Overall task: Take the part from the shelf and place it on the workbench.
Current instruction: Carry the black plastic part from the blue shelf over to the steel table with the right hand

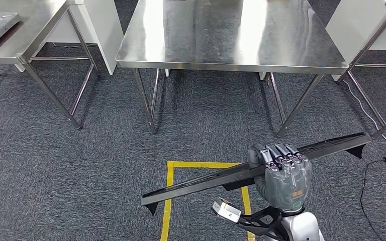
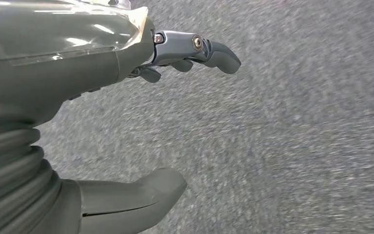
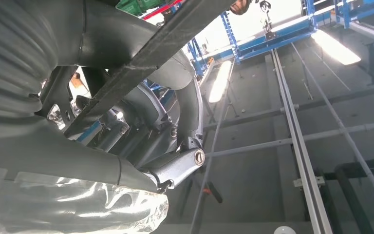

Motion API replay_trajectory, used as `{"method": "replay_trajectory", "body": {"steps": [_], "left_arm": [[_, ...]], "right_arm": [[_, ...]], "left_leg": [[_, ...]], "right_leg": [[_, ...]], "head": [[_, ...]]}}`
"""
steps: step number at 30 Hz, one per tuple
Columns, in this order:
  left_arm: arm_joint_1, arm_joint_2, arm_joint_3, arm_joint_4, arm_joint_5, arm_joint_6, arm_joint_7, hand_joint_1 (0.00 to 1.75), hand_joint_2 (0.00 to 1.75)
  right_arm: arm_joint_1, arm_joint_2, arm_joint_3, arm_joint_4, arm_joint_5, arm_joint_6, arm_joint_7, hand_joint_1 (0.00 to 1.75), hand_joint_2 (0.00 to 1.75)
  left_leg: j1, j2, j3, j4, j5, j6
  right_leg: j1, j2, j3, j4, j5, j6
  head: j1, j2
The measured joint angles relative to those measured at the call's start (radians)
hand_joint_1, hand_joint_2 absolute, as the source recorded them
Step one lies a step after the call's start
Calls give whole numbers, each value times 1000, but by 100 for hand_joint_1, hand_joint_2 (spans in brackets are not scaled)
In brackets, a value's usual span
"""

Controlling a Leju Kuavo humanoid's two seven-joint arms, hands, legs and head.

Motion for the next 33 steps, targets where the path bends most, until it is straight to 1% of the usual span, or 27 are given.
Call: {"method": "replay_trajectory", "body": {"steps": [5,15,20,22,24,26,27,28,30,31,32,33], "left_arm": [[0,1,7,0,9,-36,21,0,175],[0,4,7,0,-9,-57,52,0,175],[-1,6,-3,0,-30,-110,61,0,175],[-2,8,-10,0,-36,-133,62,0,175],[-2,11,-16,0,-37,-144,62,0,175],[-3,12,-21,0,-38,-148,62,0,175],[-3,11,-22,0,-38,-149,62,0,175],[-3,11,-22,0,-39,-150,63,0,175],[-3,12,-22,0,-42,-150,66,0,175],[-2,11,-22,0,-43,-150,68,0,175],[-2,11,-22,0,-44,-150,70,0,175],[-1,10,-23,0,-44,-150,72,0,175]], "right_arm": [[-9,-6,-33,5,-6,0,22,175,175],[-20,-22,-95,15,10,1,47,175,175],[-23,-41,-139,21,2,3,48,175,175],[-29,-47,-154,24,-2,6,43,175,175],[-40,-52,-165,26,-9,11,40,175,175],[-55,-60,-178,28,-17,16,40,175,175],[-63,-64,-183,30,-20,18,39,175,175],[-70,-68,-189,33,-24,19,39,175,175],[-77,-75,-196,41,-29,23,38,175,175],[-78,-78,-200,46,-31,29,37,175,175],[-78,-80,-203,51,-34,40,37,175,175],[-79,-82,-206,56,-38,53,36,175,175]], "left_leg": [[4,0,0,0,0,0],[6,0,1,0,0,0],[6,0,1,0,0,0],[5,0,-2,4,-2,5],[4,1,-4,6,-3,13],[11,4,6,-11,6,20],[13,8,12,-22,11,25],[16,12,18,-31,16,29],[16,18,21,-35,17,33],[16,19,21,-34,16,32],[17,21,22,-34,14,29],[19,22,23,-32,12,25]], "right_leg": [[0,-1,-1,0,0,0],[0,-1,-1,0,0,0],[0,-1,-1,0,0,0],[-8,-1,0,-2,2,3],[-16,0,1,-6,6,9],[-11,-3,-3,-2,4,12],[-9,-8,-14,20,-8,10],[-8,-14,-35,63,-28,6],[-11,-22,-101,196,-83,-2],[-14,-23,-131,253,-102,-1],[-18,-24,-144,280,-106,6],[-22,-26,-137,267,-96,16]], "head": [[0,0],[0,0],[0,0],[-1,0],[-2,0],[-2,0],[0,0],[1,0],[6,0],[7,0],[8,0],[9,0]]}}
